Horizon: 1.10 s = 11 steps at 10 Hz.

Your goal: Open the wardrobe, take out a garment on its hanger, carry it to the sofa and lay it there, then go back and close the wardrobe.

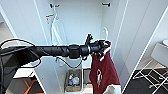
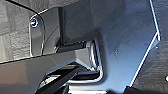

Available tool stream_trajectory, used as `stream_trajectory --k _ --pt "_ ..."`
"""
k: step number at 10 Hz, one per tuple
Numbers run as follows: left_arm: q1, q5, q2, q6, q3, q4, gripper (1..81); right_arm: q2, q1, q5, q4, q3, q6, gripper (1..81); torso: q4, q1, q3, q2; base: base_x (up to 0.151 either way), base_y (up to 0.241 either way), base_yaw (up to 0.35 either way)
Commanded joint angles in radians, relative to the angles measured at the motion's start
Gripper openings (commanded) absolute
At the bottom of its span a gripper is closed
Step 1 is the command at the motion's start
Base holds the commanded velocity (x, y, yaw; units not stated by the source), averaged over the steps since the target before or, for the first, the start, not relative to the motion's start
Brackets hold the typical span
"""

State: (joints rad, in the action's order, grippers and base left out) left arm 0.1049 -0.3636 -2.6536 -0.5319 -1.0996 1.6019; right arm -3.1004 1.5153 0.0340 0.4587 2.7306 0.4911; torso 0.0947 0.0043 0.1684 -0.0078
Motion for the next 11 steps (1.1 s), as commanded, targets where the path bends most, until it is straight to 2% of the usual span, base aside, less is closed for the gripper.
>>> stream_trajectory --k 1,3,5,11 --pt "0.164 0.068 0.01 -0.016 0.03 -0.1 1.0 -0.014 -0.028 -0.049 0.012 -0.013 -0.005 81.1 0.0 0.0 0.0 0.0 -0.087 0.0 0.0" --pt "0.147 0.068 0.024 -0.016 0.049 -0.114 1.0 -0.014 -0.028 -0.048 0.014 -0.013 -0.005 81.1 0.0 0.0 0.0 0.0 -0.08 0.0 0.0" --pt "0.134 0.068 0.056 -0.016 0.081 -0.122 1.0 -0.014 -0.028 -0.048 0.012 -0.013 -0.005 81.1 0.0 -0.001 0.0 0.0 0.0 0.0 0.0" --pt "0.005 0.083 0.272 -0.025 0.278 -0.151 1.0 0.004 -0.022 -0.026 0.011 -0.013 -0.006 81.1 0.0 -0.002 0.0 0.0 0.0 0.0 0.0"
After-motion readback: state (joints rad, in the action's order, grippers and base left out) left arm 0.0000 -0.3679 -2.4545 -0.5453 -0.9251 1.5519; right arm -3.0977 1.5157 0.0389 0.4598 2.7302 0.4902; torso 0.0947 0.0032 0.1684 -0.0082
